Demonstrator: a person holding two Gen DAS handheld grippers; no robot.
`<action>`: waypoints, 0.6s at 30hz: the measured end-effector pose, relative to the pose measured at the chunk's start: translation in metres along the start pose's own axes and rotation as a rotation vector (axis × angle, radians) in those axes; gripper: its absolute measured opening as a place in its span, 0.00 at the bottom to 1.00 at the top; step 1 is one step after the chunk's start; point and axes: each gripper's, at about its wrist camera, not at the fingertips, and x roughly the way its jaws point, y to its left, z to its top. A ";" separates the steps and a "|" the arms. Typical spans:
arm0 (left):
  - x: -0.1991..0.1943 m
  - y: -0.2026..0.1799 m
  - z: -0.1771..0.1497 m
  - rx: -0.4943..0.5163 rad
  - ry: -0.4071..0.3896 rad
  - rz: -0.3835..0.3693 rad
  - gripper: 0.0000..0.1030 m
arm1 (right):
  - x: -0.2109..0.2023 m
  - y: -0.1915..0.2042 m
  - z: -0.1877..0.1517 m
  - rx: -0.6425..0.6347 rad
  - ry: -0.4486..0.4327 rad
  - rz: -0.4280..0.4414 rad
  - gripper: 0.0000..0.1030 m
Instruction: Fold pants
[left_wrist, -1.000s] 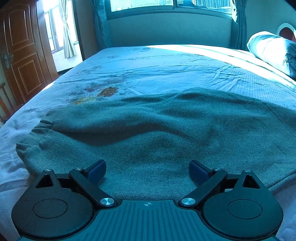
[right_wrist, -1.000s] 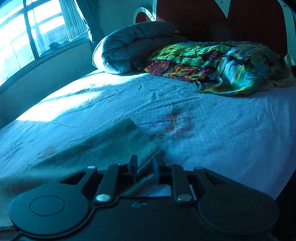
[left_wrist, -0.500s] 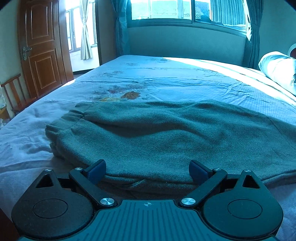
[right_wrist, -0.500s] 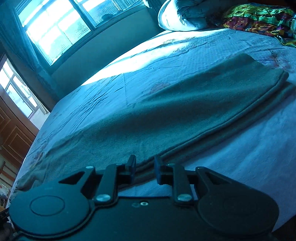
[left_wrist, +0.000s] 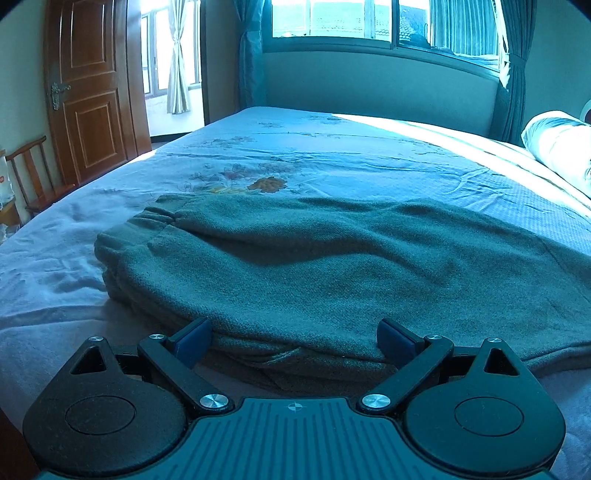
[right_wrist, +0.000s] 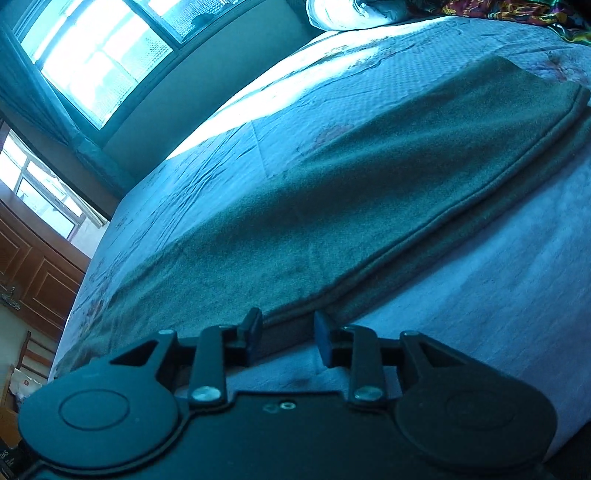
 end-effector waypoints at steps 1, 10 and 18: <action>0.000 0.000 0.000 0.001 0.001 -0.001 0.93 | 0.003 -0.003 0.002 0.036 -0.003 0.020 0.27; -0.001 0.000 0.001 0.000 0.001 0.001 0.93 | -0.003 -0.003 0.000 0.075 -0.035 0.081 0.00; -0.007 0.001 0.002 0.002 -0.011 -0.003 0.93 | 0.006 -0.017 -0.011 0.068 0.000 0.047 0.00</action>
